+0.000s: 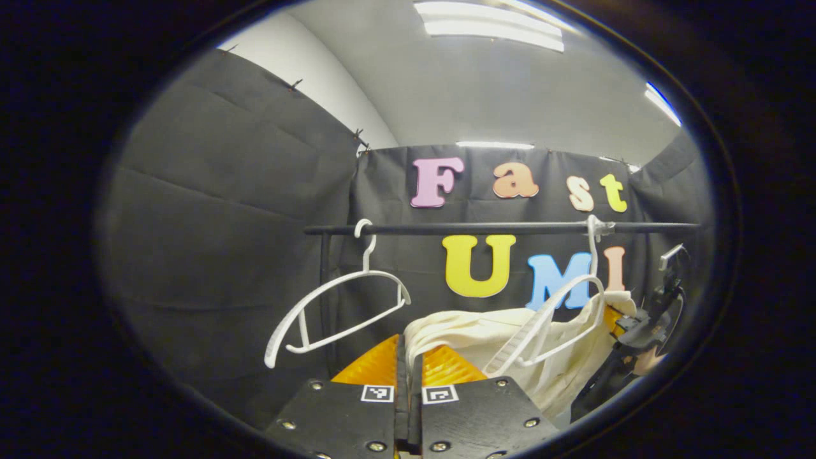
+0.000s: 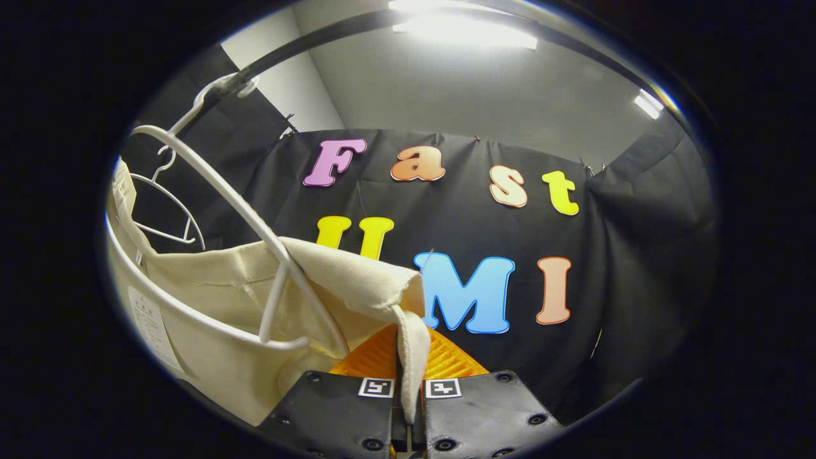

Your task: Grasp the clothes on the hanger with both hands and then place them into the laundry hamper below.

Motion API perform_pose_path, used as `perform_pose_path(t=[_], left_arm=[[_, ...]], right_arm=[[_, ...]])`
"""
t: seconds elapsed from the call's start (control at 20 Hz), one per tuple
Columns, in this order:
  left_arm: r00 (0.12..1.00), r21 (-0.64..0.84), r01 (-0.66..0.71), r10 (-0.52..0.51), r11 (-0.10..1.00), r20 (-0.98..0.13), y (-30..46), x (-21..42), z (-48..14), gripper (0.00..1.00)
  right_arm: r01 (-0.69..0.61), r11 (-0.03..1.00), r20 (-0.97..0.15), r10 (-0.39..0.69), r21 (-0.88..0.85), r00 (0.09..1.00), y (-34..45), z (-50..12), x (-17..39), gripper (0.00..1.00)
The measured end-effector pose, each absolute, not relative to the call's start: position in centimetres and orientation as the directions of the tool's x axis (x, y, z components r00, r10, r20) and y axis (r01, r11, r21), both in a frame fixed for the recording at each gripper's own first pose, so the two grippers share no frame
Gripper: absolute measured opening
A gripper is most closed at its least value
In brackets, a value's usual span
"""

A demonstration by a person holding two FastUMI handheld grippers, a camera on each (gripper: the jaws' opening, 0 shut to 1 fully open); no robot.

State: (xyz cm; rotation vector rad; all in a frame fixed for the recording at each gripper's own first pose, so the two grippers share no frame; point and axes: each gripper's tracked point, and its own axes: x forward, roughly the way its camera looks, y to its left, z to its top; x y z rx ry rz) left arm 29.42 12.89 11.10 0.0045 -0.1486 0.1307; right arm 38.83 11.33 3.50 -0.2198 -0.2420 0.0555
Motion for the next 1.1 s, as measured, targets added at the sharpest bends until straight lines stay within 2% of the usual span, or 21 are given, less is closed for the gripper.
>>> perform_pose_path(t=[0.2,0.7,0.85,1.1], left_arm=[[0.982,-0.018,-0.153,0.154,0.988,0.107,12.5,31.9,8.4,0.01],[0.976,-0.121,-0.218,0.218,0.968,-0.009,10.1,31.4,0.7,0.01],[0.969,-0.170,-0.248,0.243,0.954,-0.051,9.5,29.3,-1.6,0.01],[0.959,-0.145,-0.283,0.278,0.948,-0.058,8.4,26.5,-2.2,0.01]], right_arm=[[-0.045,0.973,0.186,0.088,-0.226,0.979,11.4,0.9,39.7,0.03],[-0.092,0.980,0.066,0.105,-0.177,0.992,8.7,-5.6,40.0,0.04],[-0.129,0.974,0.044,0.140,-0.184,0.989,7.2,-6.7,38.2,0.03],[-0.184,0.960,0.003,0.189,-0.209,0.982,6.0,-7.4,33.5,0.06]])
